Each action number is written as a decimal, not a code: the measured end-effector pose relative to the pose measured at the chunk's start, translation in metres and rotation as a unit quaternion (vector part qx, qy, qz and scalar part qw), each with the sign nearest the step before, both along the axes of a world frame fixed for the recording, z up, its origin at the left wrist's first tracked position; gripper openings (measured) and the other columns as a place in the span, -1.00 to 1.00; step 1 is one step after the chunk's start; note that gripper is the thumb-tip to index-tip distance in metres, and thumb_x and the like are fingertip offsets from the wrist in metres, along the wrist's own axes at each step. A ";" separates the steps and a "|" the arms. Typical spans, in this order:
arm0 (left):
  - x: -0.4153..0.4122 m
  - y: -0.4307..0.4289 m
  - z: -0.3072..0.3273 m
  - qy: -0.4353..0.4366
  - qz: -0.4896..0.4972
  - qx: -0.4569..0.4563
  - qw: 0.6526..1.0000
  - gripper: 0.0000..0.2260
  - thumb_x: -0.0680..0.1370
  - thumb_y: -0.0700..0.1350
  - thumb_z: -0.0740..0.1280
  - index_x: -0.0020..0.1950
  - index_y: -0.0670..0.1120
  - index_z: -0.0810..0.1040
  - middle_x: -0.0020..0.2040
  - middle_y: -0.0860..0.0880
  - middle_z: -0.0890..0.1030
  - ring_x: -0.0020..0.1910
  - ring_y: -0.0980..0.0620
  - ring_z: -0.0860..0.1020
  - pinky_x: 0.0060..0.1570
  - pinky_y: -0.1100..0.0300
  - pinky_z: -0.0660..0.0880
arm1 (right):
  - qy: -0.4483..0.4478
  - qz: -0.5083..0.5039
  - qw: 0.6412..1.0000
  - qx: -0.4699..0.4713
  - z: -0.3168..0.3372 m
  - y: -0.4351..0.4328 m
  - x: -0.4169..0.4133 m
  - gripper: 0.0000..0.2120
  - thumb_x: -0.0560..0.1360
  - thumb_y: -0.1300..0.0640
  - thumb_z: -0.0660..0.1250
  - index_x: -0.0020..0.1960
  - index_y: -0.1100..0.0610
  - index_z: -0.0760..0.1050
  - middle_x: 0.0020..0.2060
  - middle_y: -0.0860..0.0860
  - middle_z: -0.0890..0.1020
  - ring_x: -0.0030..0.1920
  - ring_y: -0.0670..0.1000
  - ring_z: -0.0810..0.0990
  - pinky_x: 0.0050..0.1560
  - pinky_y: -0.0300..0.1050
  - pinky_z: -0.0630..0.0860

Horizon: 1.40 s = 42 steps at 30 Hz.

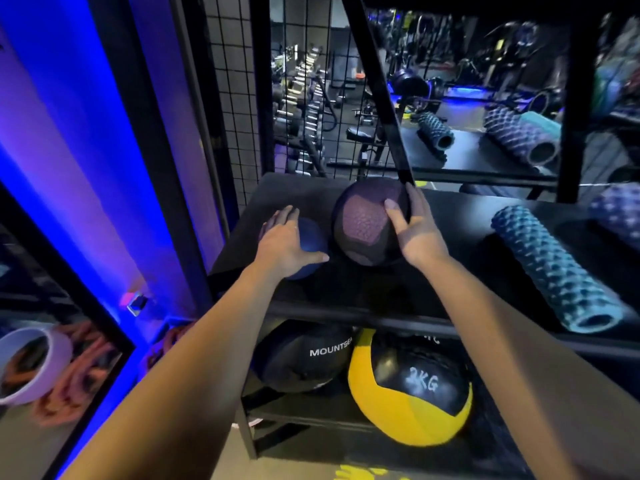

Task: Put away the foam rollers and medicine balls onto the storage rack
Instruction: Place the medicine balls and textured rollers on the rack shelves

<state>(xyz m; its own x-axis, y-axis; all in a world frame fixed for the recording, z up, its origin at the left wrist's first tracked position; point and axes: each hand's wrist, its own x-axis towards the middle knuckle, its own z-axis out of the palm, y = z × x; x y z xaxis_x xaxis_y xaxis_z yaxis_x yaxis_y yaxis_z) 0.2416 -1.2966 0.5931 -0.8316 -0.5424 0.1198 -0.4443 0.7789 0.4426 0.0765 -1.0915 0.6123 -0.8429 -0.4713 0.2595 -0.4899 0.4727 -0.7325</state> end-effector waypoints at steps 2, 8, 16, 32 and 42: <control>0.002 0.003 0.001 -0.002 0.003 -0.005 1.000 0.12 0.33 0.35 0.53 0.65 -0.15 0.07 0.66 -0.07 0.08 0.64 -0.10 0.06 0.60 -0.08 0.04 | -0.028 -0.019 0.999 0.041 0.008 0.008 0.000 -0.27 0.59 -0.40 0.06 0.64 -0.09 0.03 0.63 -0.03 0.13 0.59 0.13 0.19 0.58 0.09 0.13; 0.003 0.021 0.002 -0.019 0.023 -0.044 0.999 0.08 0.35 0.37 0.50 0.65 -0.11 0.09 0.63 -0.10 0.17 0.60 -0.17 0.16 0.55 -0.14 0.16 | 0.003 -0.029 0.982 0.187 0.045 0.043 0.014 -0.33 0.64 -0.33 0.03 0.65 -0.06 0.04 0.57 0.11 0.29 0.50 0.26 0.33 0.41 0.09 0.32; 0.006 0.027 0.002 -0.023 0.018 -0.063 0.998 0.07 0.35 0.37 0.50 0.65 -0.10 0.09 0.62 -0.13 0.17 0.58 -0.21 0.16 0.53 -0.16 0.16 | 0.069 0.010 0.977 0.199 0.035 0.078 0.037 -0.37 0.68 -0.13 0.15 0.66 0.01 0.02 0.63 -0.03 0.10 0.54 0.24 0.27 0.49 0.07 0.26; 0.010 0.109 0.017 0.389 0.014 0.012 0.921 -0.77 0.60 -0.16 0.36 0.25 -0.14 0.62 0.18 -0.09 0.66 0.23 -0.14 0.57 0.31 0.01 0.45 | 0.104 -0.062 0.992 0.043 0.008 0.147 0.069 -0.43 0.64 0.03 0.28 0.60 0.09 0.22 0.59 0.00 0.26 0.58 -0.05 0.21 0.54 -0.16 0.18; -0.066 0.259 0.014 0.415 -0.152 -0.182 0.879 -0.85 0.57 -0.16 0.33 0.06 -0.13 0.67 -0.03 -0.09 0.62 -0.07 -0.18 0.56 -0.04 -0.09 0.51 | 0.055 -0.172 0.983 0.025 -0.007 0.288 0.003 -0.55 0.60 0.18 0.32 0.47 0.20 0.42 0.48 0.10 0.42 0.51 0.06 0.35 0.46 -0.23 0.21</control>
